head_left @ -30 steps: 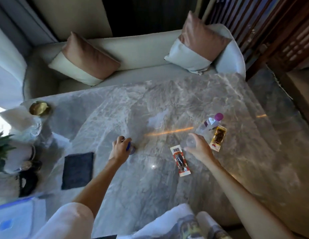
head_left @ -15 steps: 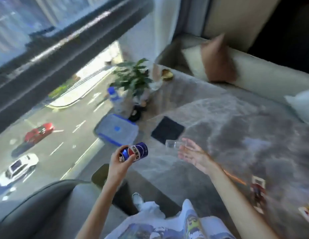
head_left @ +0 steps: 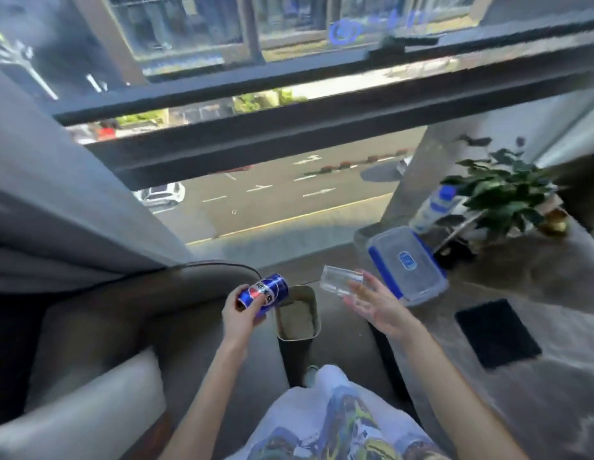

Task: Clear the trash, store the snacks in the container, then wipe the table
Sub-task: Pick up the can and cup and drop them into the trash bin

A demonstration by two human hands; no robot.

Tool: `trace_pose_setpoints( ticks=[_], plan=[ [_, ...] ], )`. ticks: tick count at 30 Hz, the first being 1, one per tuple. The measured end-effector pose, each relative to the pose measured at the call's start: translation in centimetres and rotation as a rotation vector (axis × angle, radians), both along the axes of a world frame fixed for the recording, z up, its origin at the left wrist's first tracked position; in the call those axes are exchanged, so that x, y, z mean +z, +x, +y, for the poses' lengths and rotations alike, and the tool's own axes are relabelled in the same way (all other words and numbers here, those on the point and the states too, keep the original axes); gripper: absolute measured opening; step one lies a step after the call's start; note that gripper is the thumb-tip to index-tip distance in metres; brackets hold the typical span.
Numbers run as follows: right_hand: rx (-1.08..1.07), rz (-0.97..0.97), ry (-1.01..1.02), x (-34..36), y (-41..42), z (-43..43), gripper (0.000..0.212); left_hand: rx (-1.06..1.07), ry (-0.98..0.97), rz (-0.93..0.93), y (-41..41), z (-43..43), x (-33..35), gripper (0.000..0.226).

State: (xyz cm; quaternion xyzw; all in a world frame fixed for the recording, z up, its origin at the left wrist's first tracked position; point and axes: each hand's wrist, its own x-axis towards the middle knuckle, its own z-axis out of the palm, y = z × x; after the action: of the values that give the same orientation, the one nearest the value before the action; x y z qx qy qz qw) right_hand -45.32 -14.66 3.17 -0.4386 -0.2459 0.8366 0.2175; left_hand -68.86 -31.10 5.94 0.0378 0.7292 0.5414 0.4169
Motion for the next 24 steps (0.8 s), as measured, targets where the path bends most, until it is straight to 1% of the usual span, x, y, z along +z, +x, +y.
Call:
trace_pose_setpoints(
  ticks=[5,9,11,13,16,18,20,24],
  plan=[
    [0.077,-0.049,-0.039,-0.6,-3.3,1.7,0.078,0.174,0.016,-0.095,-1.4,-0.3,-1.3,0.045],
    [0.101,-0.064,-0.066,-1.0,-5.4,3.0,0.085,0.295,0.003,-0.194,-2.3,0.0,-3.1,0.044],
    [0.11,-0.092,-0.074,-2.0,-6.8,3.6,0.091,0.337,-0.015,-0.275,-2.7,0.7,-4.8,0.042],
    [0.117,-0.145,-0.085,-4.1,-8.4,3.8,0.091,0.381,-0.042,-0.4,-3.1,1.4,-7.7,0.043],
    [0.081,-0.241,-0.131,-9.6,-10.7,4.1,0.08,0.408,-0.113,-0.58,-3.5,3.3,-14.2,0.054],
    [0.065,-0.296,-0.181,-15.1,-11.7,4.2,0.075,0.427,-0.151,-0.672,-3.3,4.9,-19.9,0.055],
    [0.057,-0.348,-0.241,-21.3,-12.3,4.3,0.071,0.45,-0.191,-0.714,-2.9,6.6,-26.2,0.055],
    [0.117,-0.485,-0.303,-33.7,-12.6,4.1,0.078,0.452,-0.273,-0.726,-1.5,9.8,-38.1,0.055]
  ],
)
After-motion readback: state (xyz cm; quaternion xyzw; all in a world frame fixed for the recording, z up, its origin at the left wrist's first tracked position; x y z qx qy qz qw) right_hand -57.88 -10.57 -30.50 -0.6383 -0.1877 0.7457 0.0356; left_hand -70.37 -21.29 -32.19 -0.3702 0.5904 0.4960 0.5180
